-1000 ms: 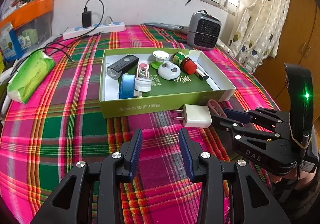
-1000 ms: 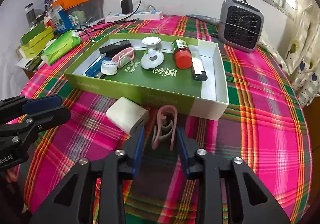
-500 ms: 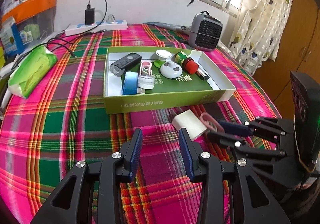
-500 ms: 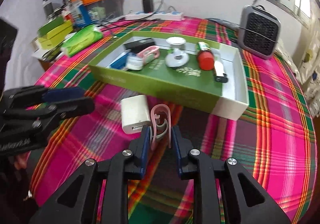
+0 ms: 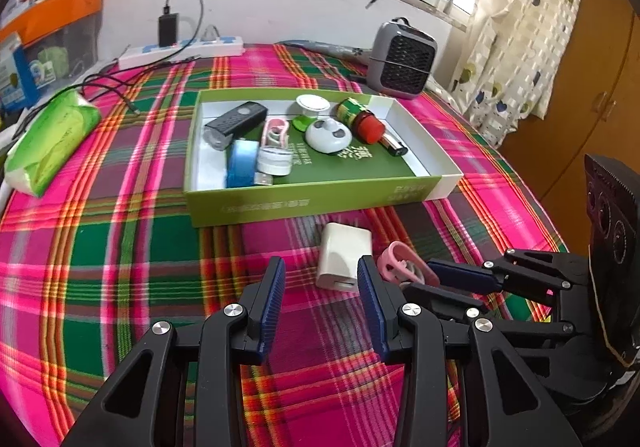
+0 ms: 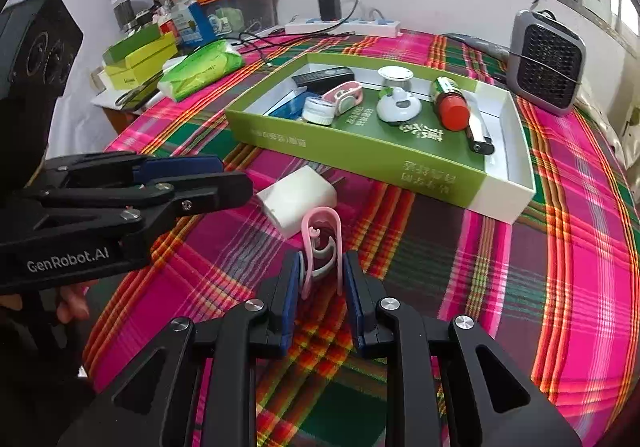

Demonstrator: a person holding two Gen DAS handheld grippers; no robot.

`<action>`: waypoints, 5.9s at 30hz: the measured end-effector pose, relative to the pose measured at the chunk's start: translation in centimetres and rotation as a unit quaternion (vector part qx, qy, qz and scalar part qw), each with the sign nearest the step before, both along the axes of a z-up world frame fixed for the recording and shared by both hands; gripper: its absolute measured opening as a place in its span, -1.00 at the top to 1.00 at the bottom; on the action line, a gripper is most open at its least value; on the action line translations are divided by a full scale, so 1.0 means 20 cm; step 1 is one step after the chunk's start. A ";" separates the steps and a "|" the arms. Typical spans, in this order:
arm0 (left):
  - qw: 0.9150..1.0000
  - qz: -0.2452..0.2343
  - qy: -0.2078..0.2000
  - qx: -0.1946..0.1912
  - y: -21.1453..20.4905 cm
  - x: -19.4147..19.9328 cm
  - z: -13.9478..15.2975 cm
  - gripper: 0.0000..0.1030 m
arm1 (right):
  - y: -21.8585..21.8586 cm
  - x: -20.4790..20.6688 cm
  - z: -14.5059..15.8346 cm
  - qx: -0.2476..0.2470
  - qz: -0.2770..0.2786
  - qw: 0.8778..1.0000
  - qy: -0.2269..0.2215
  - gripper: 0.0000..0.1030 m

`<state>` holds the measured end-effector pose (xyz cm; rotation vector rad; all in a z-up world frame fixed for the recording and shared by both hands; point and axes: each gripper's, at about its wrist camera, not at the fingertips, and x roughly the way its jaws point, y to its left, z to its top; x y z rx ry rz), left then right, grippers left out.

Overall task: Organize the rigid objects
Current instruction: 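Close the left gripper on the white charger plug while the right gripper grasps the pink clip, then lift the charger plug with the left gripper while the right gripper lifts the pink clip, then carry the charger plug with the left gripper while the right gripper carries the pink clip into the box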

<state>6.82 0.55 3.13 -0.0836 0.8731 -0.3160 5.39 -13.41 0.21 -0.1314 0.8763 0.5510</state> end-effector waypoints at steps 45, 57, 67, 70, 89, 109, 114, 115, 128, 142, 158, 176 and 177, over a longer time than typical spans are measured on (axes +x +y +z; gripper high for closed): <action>0.997 -0.022 0.013 0.066 -0.16 0.13 -0.11 0.20 | -0.20 0.05 0.00 -0.001 -0.090 0.996 -0.012 0.55; 0.998 -0.018 0.012 0.067 -0.15 0.12 -0.10 0.37 | -0.20 0.05 0.00 -0.001 -0.090 0.996 -0.011 0.55; 0.998 -0.018 0.012 0.067 -0.15 0.12 -0.10 0.37 | -0.20 0.05 0.00 -0.001 -0.090 0.996 -0.011 0.55; 0.998 -0.018 0.012 0.067 -0.15 0.12 -0.10 0.37 | -0.20 0.05 0.00 -0.001 -0.090 0.996 -0.011 0.55; 0.998 -0.020 -0.003 0.061 -0.16 0.06 -0.06 0.37 | -0.20 0.03 0.01 0.003 -0.092 0.996 -0.017 0.55; 0.997 -0.012 -0.053 0.053 -0.13 -0.01 0.13 0.37 | -0.19 -0.02 0.15 0.018 -0.099 0.993 -0.055 0.55; 0.997 -0.008 -0.063 0.053 -0.12 0.02 0.17 0.37 | -0.19 0.00 0.20 0.021 -0.103 0.992 -0.065 0.55; 0.997 -0.007 -0.063 0.053 -0.12 0.03 0.17 0.37 | -0.19 0.01 0.21 0.022 -0.103 0.992 -0.068 0.55; 0.996 0.008 -0.078 0.048 -0.10 0.18 0.24 0.37 | -0.19 0.14 0.28 0.031 -0.108 0.990 -0.081 0.55; 0.997 0.024 -0.054 0.040 -0.07 0.36 0.16 0.37 | -0.18 0.33 0.26 0.035 -0.101 0.992 -0.065 0.55; 0.998 0.017 -0.022 0.055 -0.12 0.49 0.03 0.37 | -0.16 0.51 0.14 0.022 -0.080 0.996 -0.020 0.55; 0.998 0.015 -0.010 0.060 -0.14 0.52 -0.01 0.37 | -0.16 0.59 0.08 -0.002 -0.081 0.997 0.001 0.55; 0.998 0.015 -0.010 0.061 -0.14 0.52 -0.01 0.37 | -0.16 0.59 0.07 -0.002 -0.081 0.997 0.002 0.55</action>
